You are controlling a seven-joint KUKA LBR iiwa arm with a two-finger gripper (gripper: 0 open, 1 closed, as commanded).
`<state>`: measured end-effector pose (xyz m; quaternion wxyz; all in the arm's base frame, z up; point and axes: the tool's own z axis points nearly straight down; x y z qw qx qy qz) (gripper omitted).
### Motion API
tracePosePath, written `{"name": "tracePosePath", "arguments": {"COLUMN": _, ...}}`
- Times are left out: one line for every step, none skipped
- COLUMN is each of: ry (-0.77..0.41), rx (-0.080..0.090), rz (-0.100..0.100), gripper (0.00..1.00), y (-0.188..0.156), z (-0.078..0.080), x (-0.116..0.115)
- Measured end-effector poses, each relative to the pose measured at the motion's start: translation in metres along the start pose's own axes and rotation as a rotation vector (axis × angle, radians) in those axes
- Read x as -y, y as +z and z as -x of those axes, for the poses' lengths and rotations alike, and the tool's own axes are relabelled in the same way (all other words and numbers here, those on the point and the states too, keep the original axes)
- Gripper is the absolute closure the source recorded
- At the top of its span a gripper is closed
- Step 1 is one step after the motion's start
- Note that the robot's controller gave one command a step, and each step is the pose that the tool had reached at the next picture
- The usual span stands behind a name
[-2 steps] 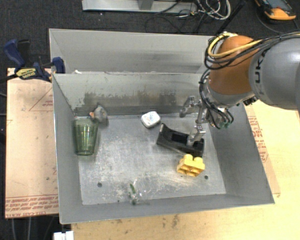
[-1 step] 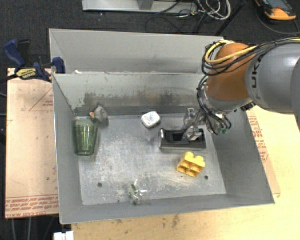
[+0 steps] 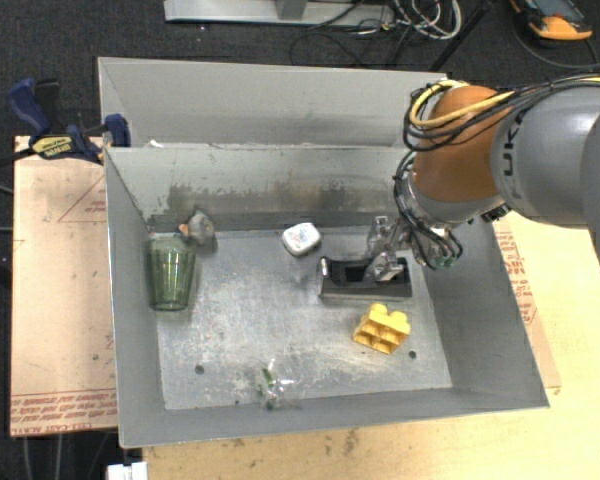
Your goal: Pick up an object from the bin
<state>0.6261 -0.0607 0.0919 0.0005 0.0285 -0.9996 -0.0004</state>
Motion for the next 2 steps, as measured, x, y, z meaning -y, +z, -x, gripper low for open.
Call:
{"name": "tracePosePath", "arguments": {"ry": 0.019, "rx": -0.002, "rz": 0.001, "gripper": 1.00, "y": -0.012, "z": -0.002, "x": 0.000}}
{"name": "tracePosePath", "arguments": {"ry": 0.036, "rx": -0.002, "rz": 0.000, "gripper": 1.00, "y": -0.114, "z": -0.014, "x": -0.026}}
